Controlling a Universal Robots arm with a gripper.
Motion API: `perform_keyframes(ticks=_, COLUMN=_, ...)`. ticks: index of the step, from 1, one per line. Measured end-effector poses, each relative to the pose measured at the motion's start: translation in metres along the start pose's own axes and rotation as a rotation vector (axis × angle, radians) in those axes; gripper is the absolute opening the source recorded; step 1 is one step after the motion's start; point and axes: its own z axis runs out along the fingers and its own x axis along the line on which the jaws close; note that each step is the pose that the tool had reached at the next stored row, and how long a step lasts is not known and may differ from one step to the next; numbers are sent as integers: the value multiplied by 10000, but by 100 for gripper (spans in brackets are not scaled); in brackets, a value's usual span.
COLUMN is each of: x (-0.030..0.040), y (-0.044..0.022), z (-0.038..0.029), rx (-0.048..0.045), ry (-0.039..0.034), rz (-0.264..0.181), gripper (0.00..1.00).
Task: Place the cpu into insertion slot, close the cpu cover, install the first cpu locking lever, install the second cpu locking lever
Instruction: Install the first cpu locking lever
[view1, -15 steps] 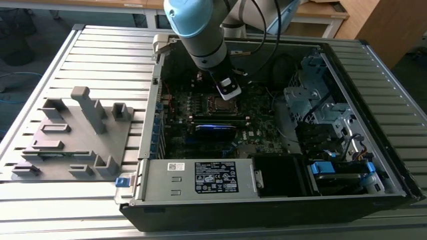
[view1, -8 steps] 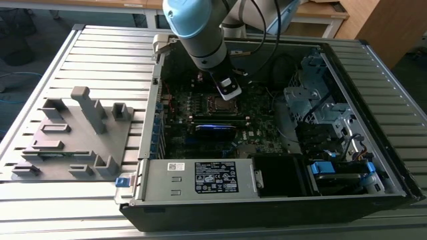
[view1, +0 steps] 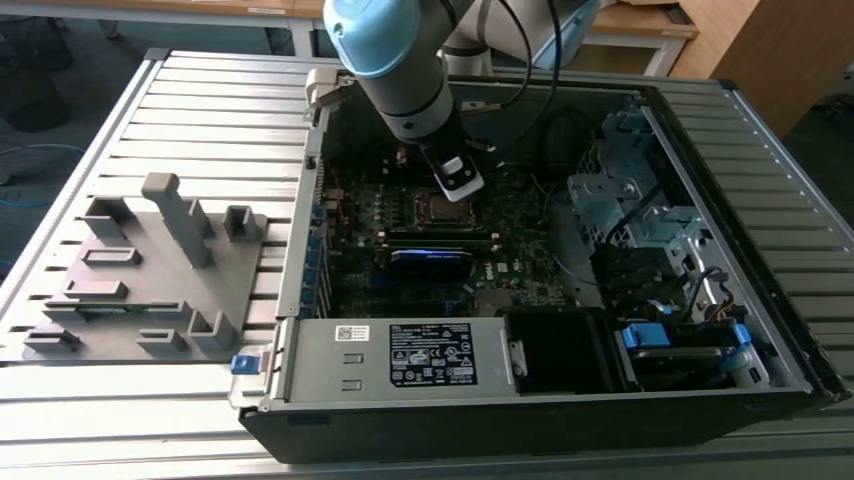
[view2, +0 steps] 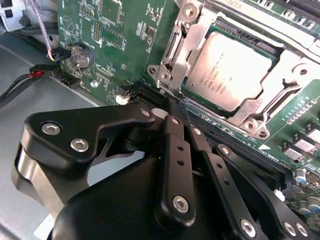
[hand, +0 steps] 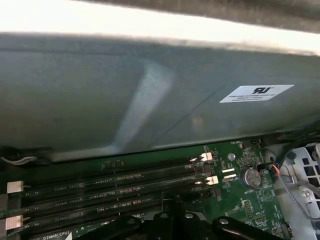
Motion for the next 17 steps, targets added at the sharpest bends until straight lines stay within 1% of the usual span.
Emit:
perform_keyframes(ticks=4, x=1, y=-2, z=-1, rx=23, ry=-10, rz=-9, gripper=10)
perform_keyframes(ticks=8, x=-4, y=4, z=-12, rx=16, ry=-9, rz=-8, gripper=10)
perform_keyframes(ticks=12, x=-24, y=25, z=-69, rx=18, ry=-9, rz=-9, gripper=10)
perform_keyframes(ticks=17, x=-64, y=67, z=-181, rx=16, ry=-10, rz=-8, gripper=10)
